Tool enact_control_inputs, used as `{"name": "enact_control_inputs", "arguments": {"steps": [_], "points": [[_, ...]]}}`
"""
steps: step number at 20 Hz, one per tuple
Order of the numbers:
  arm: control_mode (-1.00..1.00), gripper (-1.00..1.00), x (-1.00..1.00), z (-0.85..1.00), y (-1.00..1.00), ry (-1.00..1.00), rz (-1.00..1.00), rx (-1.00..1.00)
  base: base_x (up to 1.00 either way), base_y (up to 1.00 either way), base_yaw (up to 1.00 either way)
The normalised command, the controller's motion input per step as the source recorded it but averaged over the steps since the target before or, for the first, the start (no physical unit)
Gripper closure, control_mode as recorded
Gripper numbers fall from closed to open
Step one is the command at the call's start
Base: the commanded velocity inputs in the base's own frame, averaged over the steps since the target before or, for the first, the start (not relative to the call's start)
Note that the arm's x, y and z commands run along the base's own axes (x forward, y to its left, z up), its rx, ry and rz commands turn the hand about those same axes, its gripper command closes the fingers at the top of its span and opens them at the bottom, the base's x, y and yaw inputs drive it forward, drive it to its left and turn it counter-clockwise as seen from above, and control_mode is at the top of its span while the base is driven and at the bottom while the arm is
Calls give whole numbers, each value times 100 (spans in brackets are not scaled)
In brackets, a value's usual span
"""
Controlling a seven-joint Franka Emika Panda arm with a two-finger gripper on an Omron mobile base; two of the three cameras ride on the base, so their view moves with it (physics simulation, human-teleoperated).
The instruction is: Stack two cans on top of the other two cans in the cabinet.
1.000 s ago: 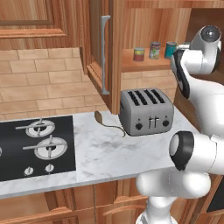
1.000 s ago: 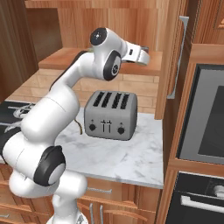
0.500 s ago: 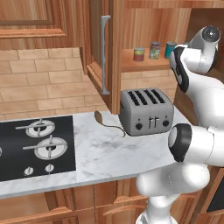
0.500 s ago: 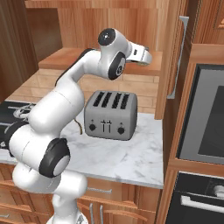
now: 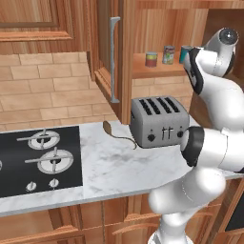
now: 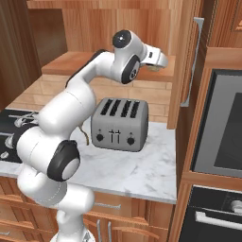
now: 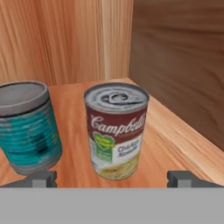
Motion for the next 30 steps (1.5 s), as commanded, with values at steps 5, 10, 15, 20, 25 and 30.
{"name": "enact_control_inputs", "arguments": {"steps": [5, 10, 15, 20, 25, 30], "points": [[-100, -100, 18, 0, -10, 0, 0, 0, 0, 0, 0], [-100, -100, 13, -7, -5, 0, 0, 0, 0, 0, 0], [-100, -100, 15, -6, -7, 0, 0, 0, 0, 0, 0], [-100, -100, 12, -7, -4, 0, 0, 0, 0, 0, 0], [-100, -100, 8, -5, -6, 0, 0, 0, 0, 0, 0], [-100, -100, 7, -1, -7, 0, 0, 0, 0, 0, 0]]}}
